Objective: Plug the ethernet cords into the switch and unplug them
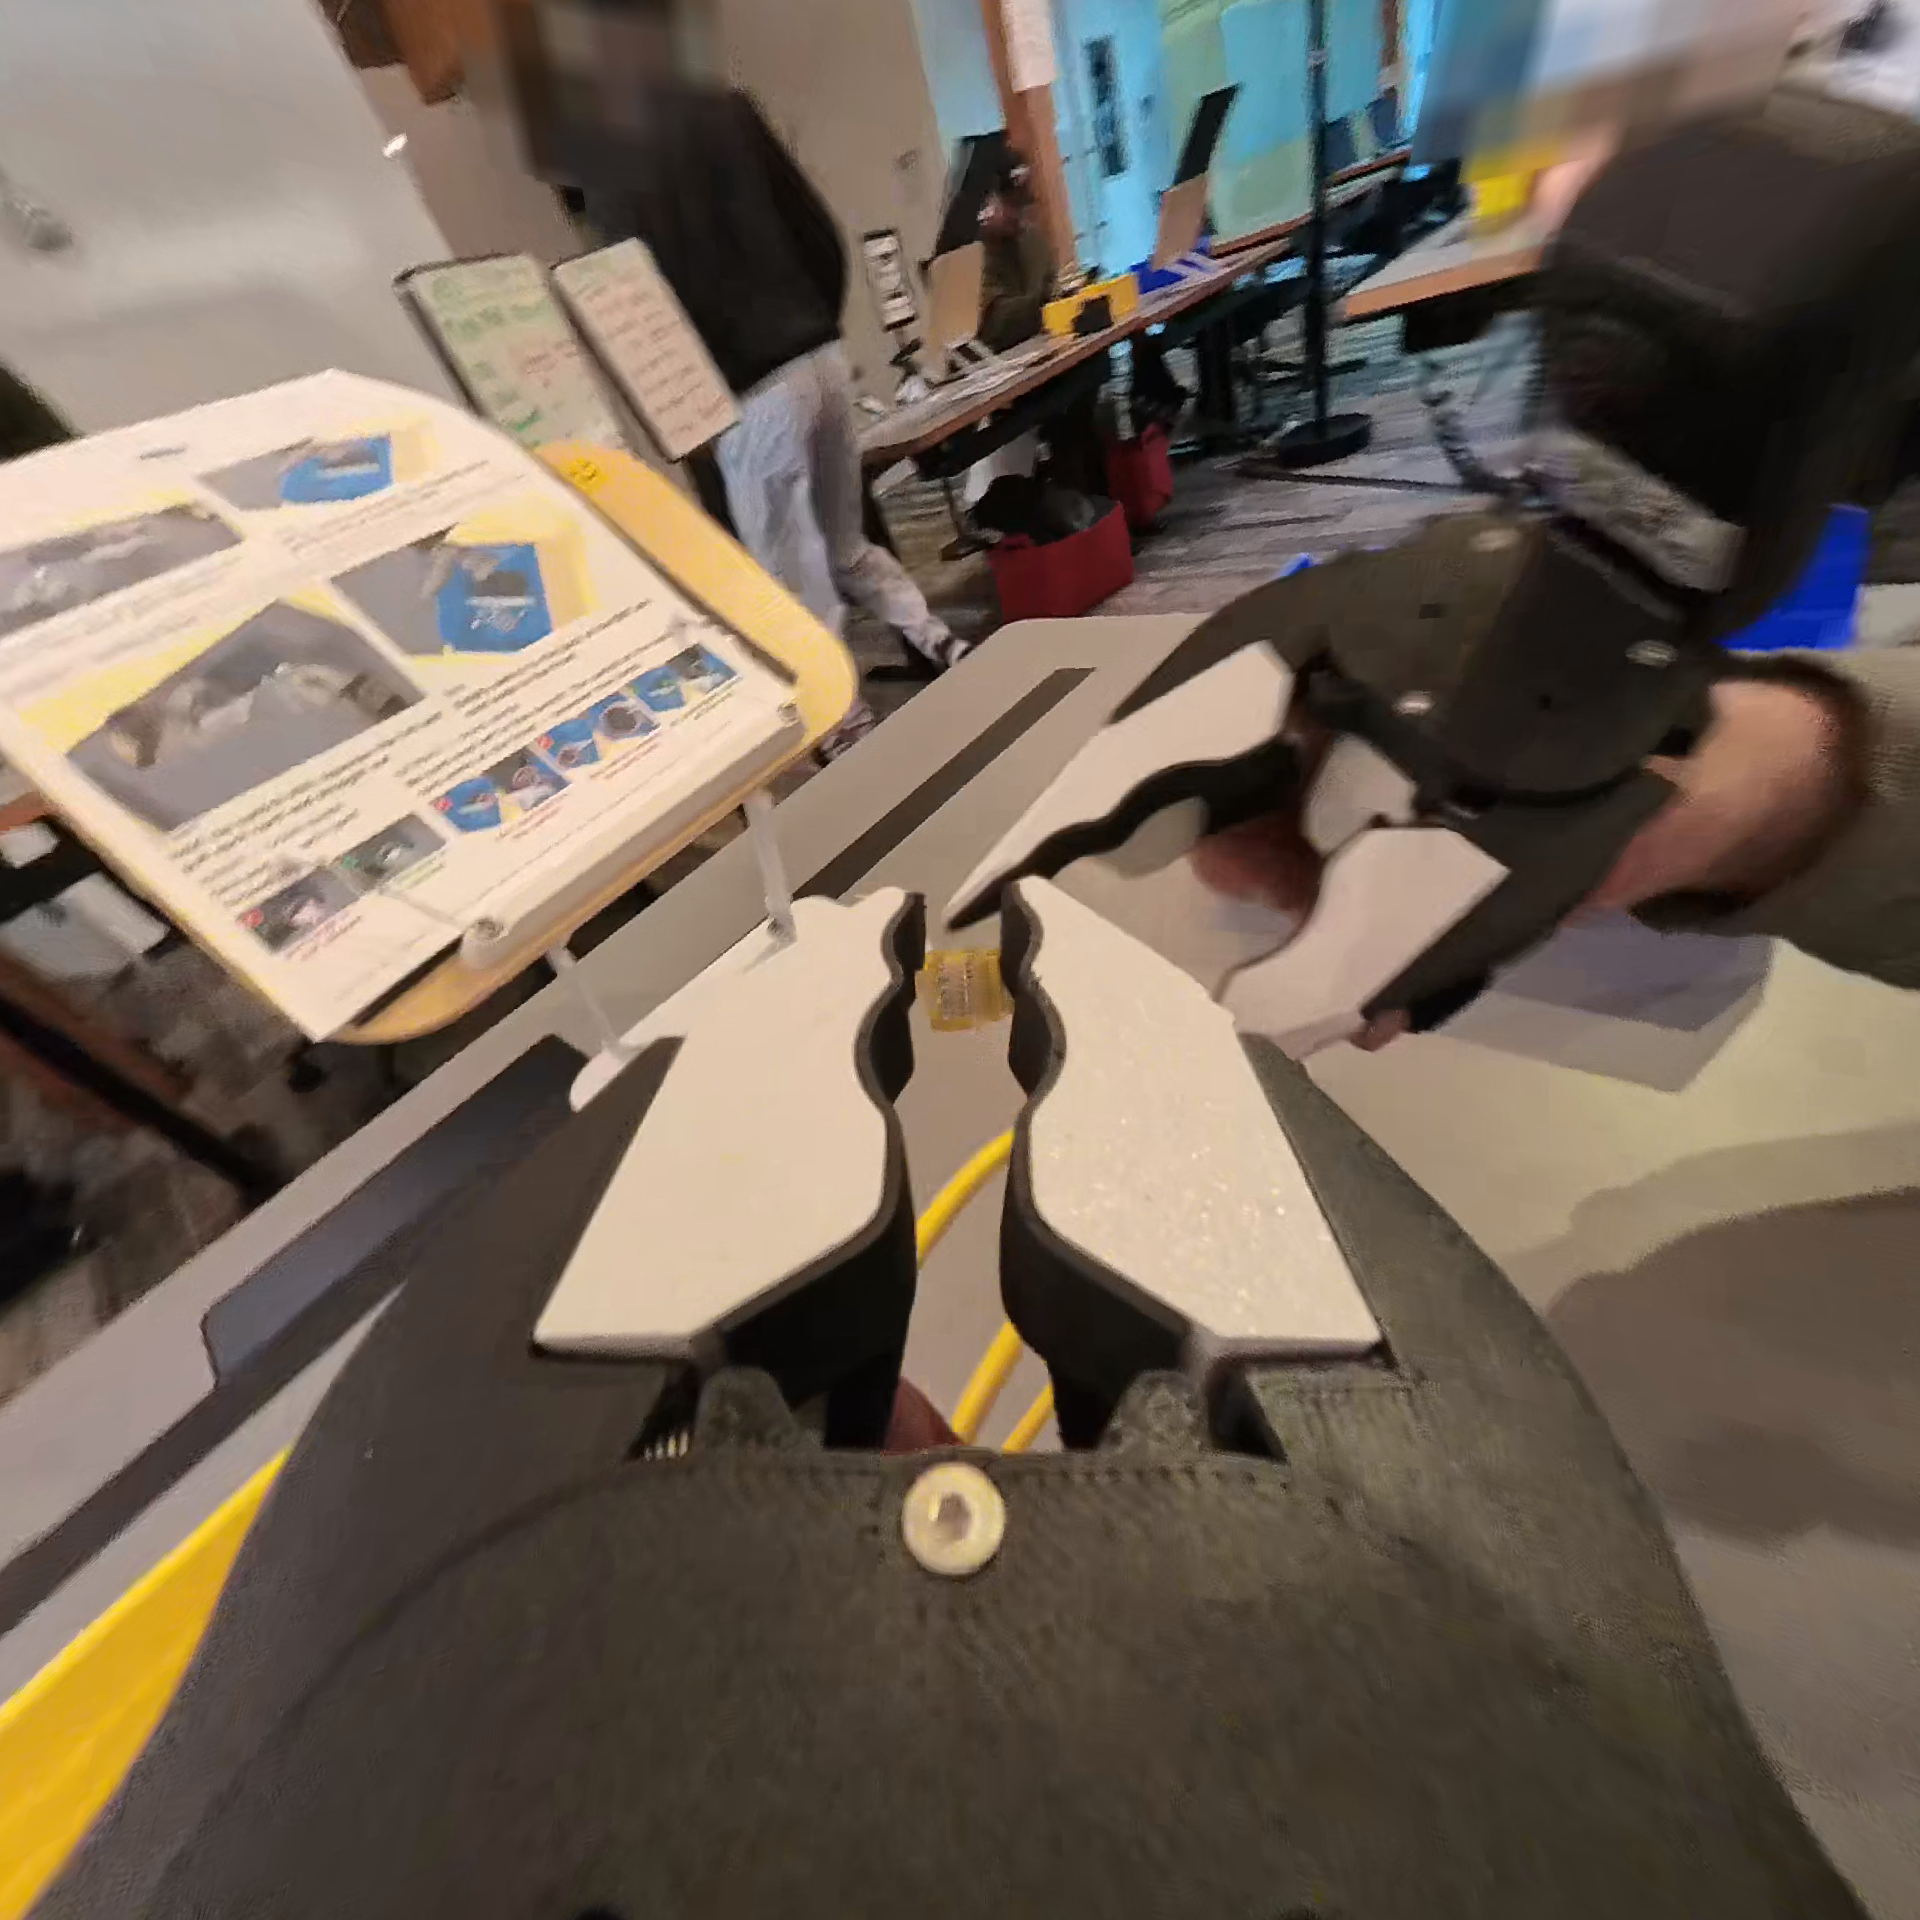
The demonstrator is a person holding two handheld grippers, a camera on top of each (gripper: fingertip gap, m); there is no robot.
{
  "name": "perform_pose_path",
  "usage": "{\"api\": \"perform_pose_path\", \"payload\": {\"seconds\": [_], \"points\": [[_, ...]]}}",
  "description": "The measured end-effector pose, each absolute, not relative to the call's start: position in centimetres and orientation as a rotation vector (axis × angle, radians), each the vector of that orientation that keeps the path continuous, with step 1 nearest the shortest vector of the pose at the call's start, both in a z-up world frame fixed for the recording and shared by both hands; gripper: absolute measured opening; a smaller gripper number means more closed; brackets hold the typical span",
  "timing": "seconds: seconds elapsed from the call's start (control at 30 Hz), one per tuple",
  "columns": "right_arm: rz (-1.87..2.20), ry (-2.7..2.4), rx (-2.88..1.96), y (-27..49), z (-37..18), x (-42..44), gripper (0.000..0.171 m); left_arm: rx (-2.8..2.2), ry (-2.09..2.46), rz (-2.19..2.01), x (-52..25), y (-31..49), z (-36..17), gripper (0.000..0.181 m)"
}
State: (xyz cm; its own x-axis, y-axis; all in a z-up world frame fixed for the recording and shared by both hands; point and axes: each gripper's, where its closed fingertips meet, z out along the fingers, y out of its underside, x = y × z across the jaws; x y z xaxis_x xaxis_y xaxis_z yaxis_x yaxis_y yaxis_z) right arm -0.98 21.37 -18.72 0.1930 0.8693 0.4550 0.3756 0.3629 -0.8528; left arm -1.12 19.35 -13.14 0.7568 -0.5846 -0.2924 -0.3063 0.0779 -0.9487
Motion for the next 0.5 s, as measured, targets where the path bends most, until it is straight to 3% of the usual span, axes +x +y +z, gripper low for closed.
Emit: {"api": "perform_pose_path", "payload": {"seconds": [0.2,0.3,0.5], "points": [[0.0,-1.38,-1.047,20.8,-16.1,-1.0,0.036,-1.643,0.604,-0.237,-1.2,20.6,-14.1,0.012],[-0.036,-1.375,-1.069,20.9,-16.3,-1.8,0.007,-1.672,0.576,-0.237,-0.5,20.5,-14.1,0.012],[0.133,-1.345,-1.139,20.8,-16.2,-1.8,0.005,-1.678,0.55,-0.316,-0.2,20.3,-13.8,0.009]]}}
